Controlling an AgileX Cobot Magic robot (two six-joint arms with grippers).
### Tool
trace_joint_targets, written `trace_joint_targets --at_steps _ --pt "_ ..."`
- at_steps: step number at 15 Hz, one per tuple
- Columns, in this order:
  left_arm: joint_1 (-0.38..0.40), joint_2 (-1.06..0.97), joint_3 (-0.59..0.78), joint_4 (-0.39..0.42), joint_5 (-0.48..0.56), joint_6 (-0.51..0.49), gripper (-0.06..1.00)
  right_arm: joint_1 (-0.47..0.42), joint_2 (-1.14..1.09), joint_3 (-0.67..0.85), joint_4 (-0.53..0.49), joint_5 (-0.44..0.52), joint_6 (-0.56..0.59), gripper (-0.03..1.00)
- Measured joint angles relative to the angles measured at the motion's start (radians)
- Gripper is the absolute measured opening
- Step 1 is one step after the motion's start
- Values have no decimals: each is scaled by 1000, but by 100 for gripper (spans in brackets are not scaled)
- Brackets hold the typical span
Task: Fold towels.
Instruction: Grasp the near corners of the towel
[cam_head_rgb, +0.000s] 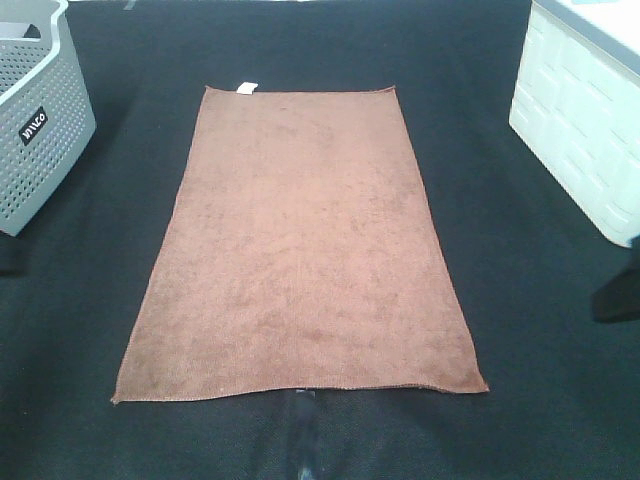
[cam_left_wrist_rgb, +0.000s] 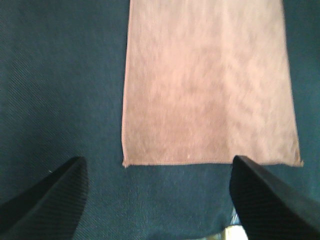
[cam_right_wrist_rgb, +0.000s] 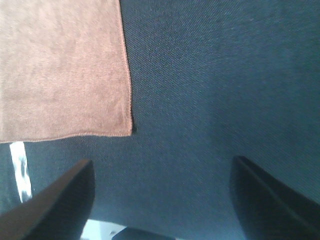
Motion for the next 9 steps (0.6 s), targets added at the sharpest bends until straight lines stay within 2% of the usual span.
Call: trace_joint_targets --at_steps 1,4,5,6,7,8,9 --pt "0 146 -4 -99 -20 114 74 0 102 -5 66 -39 -76 72" --pt "0 377 -7 -301 -70 327 74 0 294 -72 205 -46 -241 72" --pt "0 448 -7 -380 -80 411 74 0 347 -96 238 -47 -274 72" --pt "0 448 -7 -380 -80 411 74 0 347 -96 238 -47 -274 72" --pt "0 508 -7 -455 -83 487 74 0 404 -119 265 -47 -301 72" --pt "0 595 -16 -563 -84 609 74 0 454 -140 285 -47 -324 72" --pt "0 654 -28 -630 -82 684 74 0 537 -160 322 -50 -358 72"
